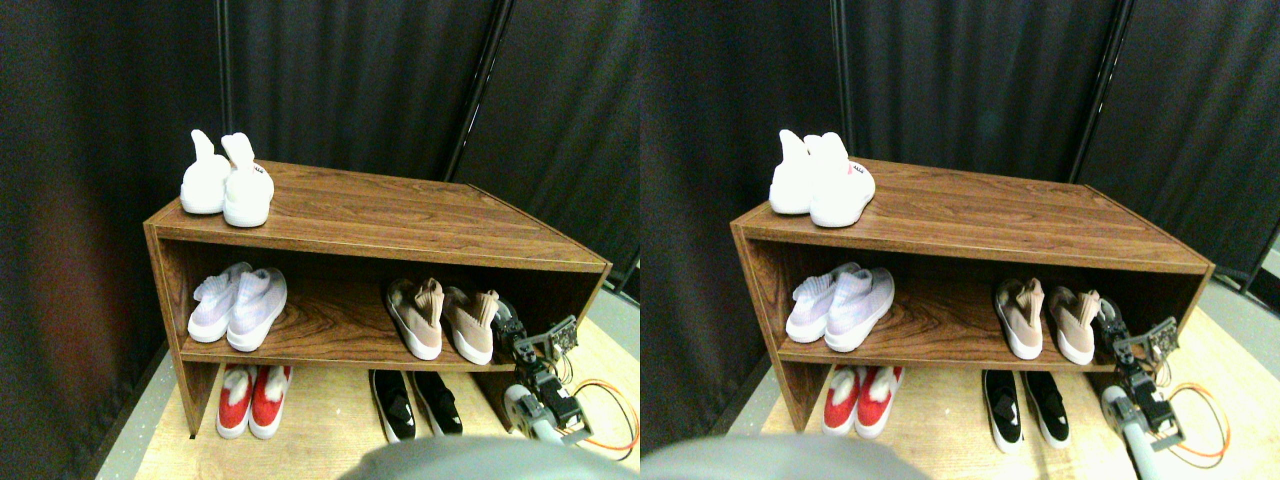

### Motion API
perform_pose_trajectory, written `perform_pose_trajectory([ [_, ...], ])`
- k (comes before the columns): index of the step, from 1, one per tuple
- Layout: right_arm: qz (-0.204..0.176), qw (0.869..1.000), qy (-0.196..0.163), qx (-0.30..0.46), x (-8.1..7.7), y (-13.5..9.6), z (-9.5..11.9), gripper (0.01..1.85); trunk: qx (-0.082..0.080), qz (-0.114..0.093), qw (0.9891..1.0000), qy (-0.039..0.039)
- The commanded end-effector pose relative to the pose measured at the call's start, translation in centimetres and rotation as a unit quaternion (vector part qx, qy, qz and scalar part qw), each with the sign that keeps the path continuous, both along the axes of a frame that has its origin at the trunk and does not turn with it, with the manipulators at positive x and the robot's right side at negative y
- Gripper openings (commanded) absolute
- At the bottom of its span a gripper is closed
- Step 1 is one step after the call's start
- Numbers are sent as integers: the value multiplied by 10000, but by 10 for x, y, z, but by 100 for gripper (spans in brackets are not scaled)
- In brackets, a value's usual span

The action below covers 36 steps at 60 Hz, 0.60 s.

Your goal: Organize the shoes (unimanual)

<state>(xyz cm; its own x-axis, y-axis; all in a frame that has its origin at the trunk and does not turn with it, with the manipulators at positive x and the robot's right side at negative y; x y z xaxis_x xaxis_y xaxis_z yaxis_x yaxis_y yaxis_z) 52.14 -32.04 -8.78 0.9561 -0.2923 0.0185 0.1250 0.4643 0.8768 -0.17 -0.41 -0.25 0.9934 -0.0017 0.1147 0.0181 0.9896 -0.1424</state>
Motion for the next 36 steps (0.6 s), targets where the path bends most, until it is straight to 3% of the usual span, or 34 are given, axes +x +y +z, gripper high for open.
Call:
perform_pose_trajectory([
  [1,104,9993,3,371,-4,13,-5,6,-145,109,9998,93],
  [16,532,9967,105,600,-3,39,-16,6,-263,257,9992,128],
  [36,390,9971,167,626,-1,46,-18,6,-242,262,9993,136],
])
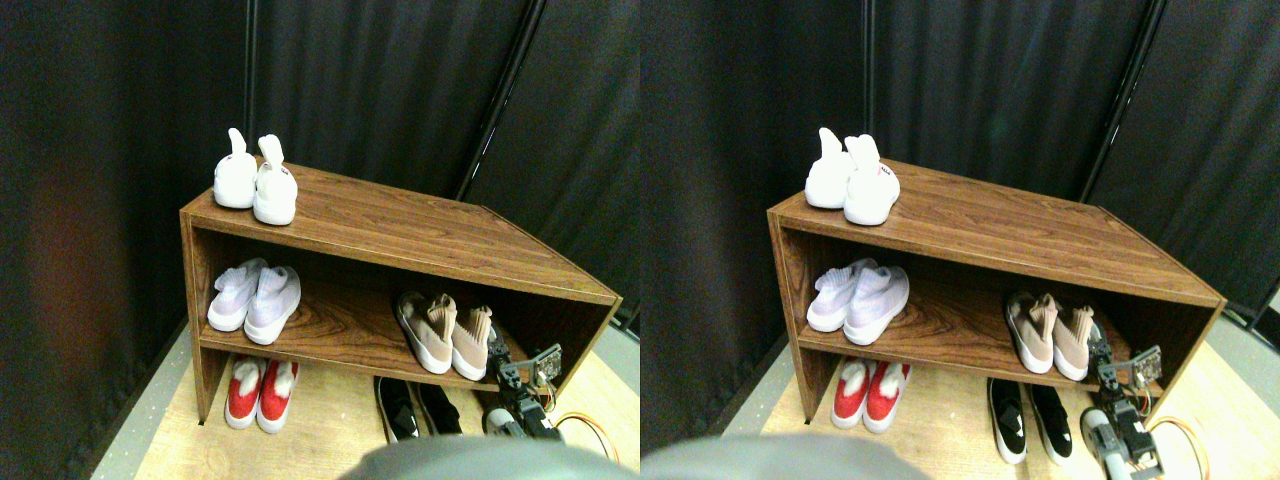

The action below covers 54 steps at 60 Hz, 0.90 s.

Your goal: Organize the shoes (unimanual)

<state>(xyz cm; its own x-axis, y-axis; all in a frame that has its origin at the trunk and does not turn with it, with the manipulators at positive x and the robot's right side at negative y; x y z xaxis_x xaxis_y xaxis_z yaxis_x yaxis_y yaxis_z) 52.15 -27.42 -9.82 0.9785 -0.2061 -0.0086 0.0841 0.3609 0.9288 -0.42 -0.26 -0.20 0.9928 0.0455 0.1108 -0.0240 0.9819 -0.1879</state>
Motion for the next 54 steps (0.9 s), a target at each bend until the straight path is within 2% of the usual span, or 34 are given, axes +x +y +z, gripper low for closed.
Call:
perform_pose_trajectory([
  [1,-41,9998,188,3,-1,0,-7,6,-15,48,9999,122],
  [7,-31,9998,128,-173,-1,-6,-8,6,10,14,9999,118],
  [14,-45,10000,57,50,-4,-9,-4,6,55,-43,9999,120],
  [28,20,9998,71,210,-10,3,2,6,108,-94,9998,112],
  [37,21,10000,32,42,-12,5,2,6,122,-106,9998,83],
  [42,19,10000,19,-12,-11,1,3,6,140,-139,9998,71],
  [47,-140,9988,-13,-467,-10,-9,10,6,140,-139,9998,71],
  [48,-177,9986,-30,-497,-10,-11,13,6,176,-220,9996,51],
  [52,-137,9982,-78,-574,-11,-18,22,6,176,-220,9996,51],
  [54,-125,9981,-78,-595,-11,-20,23,6,209,-295,9993,26],
])
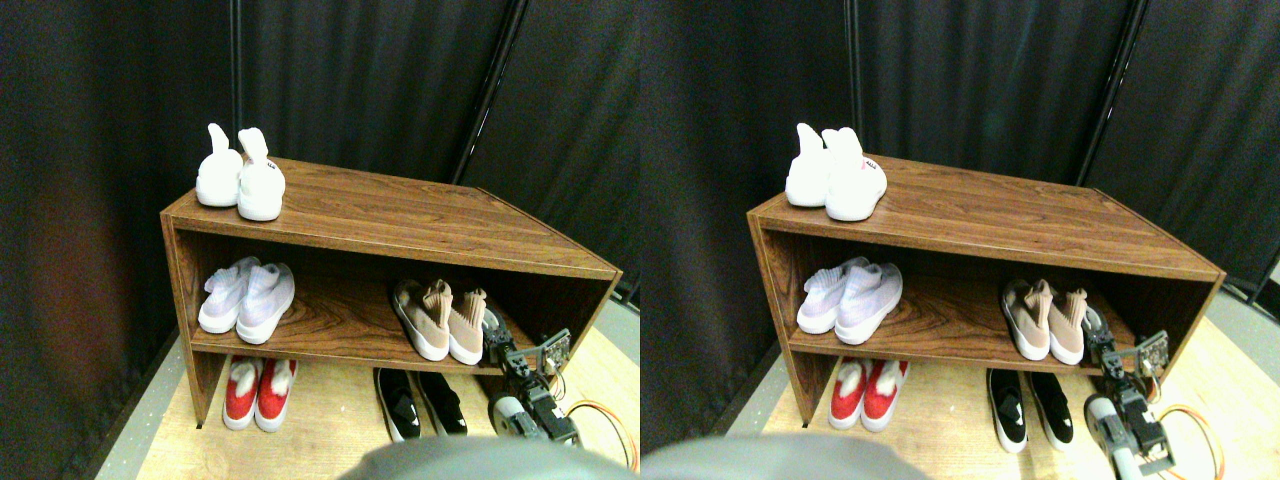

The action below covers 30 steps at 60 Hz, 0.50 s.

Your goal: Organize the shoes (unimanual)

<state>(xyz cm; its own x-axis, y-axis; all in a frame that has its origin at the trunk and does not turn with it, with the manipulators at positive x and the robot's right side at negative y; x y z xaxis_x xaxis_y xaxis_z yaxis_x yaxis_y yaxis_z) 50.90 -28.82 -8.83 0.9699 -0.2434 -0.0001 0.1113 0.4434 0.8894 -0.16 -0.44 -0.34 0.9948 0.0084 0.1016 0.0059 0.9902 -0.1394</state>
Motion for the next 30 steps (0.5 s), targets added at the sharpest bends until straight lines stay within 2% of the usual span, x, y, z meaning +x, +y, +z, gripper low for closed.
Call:
perform_pose_trajectory([
  [1,106,9995,-173,-228,1,-8,16,6,-38,-135,9999,-23],
  [4,143,9986,-346,-379,-1,-14,26,6,-38,-135,9999,-23],
  [5,204,9978,-365,-515,-2,-15,28,6,18,-219,9997,-46],
  [8,275,9976,-389,-504,-5,-20,36,6,36,-244,9997,-54],
  [11,55,9980,-507,-366,-12,-22,43,6,54,-272,9996,-56],
  [13,64,9979,-525,-368,-14,-23,45,6,54,-272,9996,-56],
  [17,394,9960,-617,-508,-26,-26,53,6,54,-272,9996,-56],
  [22,573,9928,-772,-712,-41,-30,59,6,54,-272,9996,-56],
  [23,573,9928,-772,-712,-41,-30,59,6,82,-328,9994,-17],
  [26,751,9898,-916,-790,-51,-32,60,6,82,-328,9994,-17],
  [27,779,9889,-942,-843,-56,-31,60,6,78,-336,9994,18],
  [30,829,9878,-967,-897,-65,-32,60,6,69,-336,9994,45],
])
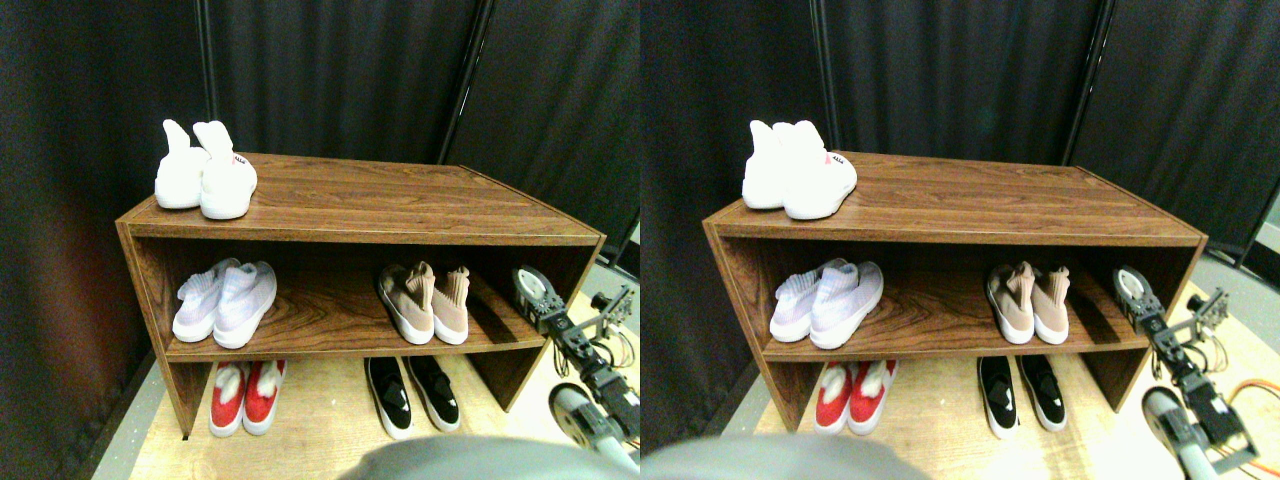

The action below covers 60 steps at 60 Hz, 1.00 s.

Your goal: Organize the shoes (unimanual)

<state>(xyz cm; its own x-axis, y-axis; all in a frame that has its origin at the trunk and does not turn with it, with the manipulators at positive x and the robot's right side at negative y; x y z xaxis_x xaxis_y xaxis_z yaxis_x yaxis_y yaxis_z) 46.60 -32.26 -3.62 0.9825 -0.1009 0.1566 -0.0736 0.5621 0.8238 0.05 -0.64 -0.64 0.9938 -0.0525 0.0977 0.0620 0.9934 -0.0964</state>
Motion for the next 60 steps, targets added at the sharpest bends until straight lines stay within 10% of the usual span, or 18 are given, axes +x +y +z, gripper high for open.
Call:
perform_pose_trajectory([
  [1,232,9991,-313,-183,-26,3,7,6,-152,-44,9999,63],
  [16,717,9970,-263,126,-85,18,-20,6,-173,0,9996,237],
  [29,938,9940,163,545,-99,33,-50,6,-165,23,9990,404],
  [60,339,9819,1550,1031,-54,33,-157,6,-107,70,9979,642],
])
